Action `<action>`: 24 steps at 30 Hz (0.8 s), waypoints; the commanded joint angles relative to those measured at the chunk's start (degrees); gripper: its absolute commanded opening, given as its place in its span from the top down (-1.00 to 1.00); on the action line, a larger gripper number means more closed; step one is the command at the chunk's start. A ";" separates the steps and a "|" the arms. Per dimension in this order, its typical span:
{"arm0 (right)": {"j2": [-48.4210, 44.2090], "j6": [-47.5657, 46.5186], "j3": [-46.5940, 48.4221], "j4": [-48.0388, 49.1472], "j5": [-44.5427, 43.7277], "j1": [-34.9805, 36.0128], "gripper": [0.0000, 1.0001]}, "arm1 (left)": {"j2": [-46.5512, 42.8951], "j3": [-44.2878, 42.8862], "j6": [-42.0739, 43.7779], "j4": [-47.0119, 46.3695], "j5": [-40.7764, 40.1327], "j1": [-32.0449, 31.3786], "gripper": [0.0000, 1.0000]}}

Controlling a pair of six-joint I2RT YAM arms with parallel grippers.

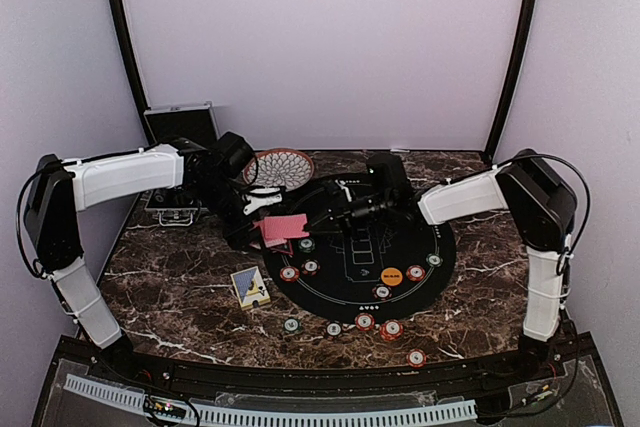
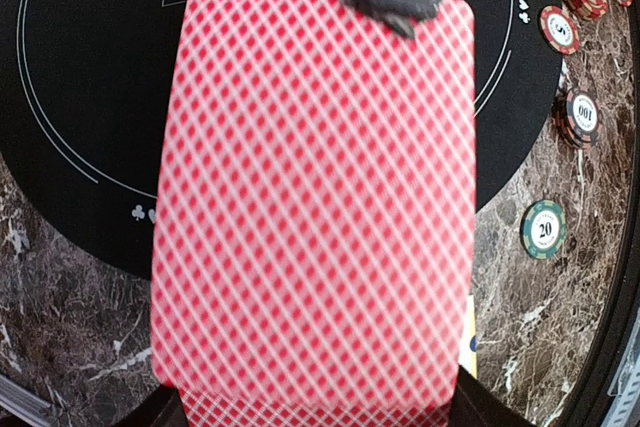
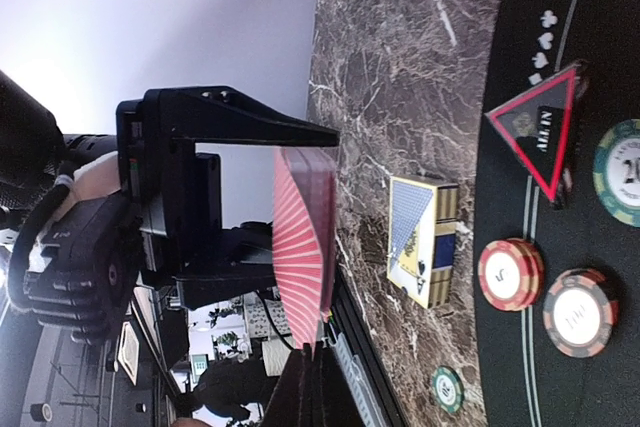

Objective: Distribute texas hold em gaming equipment

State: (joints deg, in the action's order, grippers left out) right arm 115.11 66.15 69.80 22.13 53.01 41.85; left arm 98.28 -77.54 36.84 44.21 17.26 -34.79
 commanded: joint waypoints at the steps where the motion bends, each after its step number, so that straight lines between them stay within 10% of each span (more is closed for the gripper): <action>1: -3.40 -3.07 -1.86 -1.24 0.85 -3.16 1.00 | -3.57 1.11 0.46 0.70 0.42 1.07 0.67; 24: 12.18 -12.22 22.45 -21.53 -7.01 -7.28 1.00 | -6.72 2.56 0.41 1.87 2.15 2.53 0.83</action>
State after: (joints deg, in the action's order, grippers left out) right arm 123.68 56.97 86.17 6.90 50.00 32.97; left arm 94.67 -74.89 36.86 44.99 17.43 -32.51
